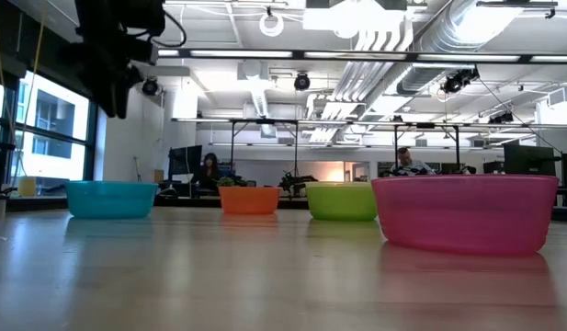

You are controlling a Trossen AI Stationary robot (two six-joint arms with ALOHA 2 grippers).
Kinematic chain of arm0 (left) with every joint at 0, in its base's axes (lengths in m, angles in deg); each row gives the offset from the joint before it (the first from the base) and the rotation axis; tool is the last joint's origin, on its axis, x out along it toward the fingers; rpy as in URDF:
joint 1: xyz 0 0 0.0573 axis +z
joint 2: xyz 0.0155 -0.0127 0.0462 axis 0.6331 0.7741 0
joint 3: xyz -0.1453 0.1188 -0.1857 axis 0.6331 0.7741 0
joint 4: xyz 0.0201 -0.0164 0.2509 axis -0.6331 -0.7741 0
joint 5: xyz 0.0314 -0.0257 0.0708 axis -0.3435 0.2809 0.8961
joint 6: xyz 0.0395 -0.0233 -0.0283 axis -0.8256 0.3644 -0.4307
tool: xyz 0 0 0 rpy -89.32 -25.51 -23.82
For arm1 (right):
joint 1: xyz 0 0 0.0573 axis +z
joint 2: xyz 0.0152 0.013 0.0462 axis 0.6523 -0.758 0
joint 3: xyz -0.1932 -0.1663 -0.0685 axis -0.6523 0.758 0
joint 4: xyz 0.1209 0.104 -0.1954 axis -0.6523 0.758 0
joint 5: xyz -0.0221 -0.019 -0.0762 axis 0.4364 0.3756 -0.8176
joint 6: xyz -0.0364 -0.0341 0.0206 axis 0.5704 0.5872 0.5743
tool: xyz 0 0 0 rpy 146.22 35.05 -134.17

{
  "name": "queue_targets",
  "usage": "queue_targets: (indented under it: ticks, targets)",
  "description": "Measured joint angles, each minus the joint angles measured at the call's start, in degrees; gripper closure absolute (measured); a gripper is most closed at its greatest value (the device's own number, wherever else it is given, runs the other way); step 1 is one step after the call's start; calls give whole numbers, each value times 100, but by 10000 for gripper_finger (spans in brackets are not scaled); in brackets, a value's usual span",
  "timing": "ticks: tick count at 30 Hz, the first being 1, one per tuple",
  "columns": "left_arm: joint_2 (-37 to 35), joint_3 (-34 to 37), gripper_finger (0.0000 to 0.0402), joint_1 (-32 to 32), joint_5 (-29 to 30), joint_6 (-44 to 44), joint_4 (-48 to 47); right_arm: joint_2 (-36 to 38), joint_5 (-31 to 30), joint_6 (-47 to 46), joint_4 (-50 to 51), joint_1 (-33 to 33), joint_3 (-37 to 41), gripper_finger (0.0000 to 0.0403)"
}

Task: Nest bowls inside each other
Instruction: Stack the blue bowl on top of the yellow bowl

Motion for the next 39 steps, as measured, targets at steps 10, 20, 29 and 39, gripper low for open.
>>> queue_targets:
  ticks: [10,20,29,39]
  targets:
    - [371,562,222,15,-815,316,441,61,40,17,-31,47,0,304]
    - [1208,660,239,-487,-988,714,962,561,1050,82,-377,145,0,304]
    - [1647,662,243,-572,-1181,856,1345,1426,509,128,-473,334,0,304]
    - [2096,660,243,-575,-1181,911,1698,2139,-610,128,-183,611,2,304]
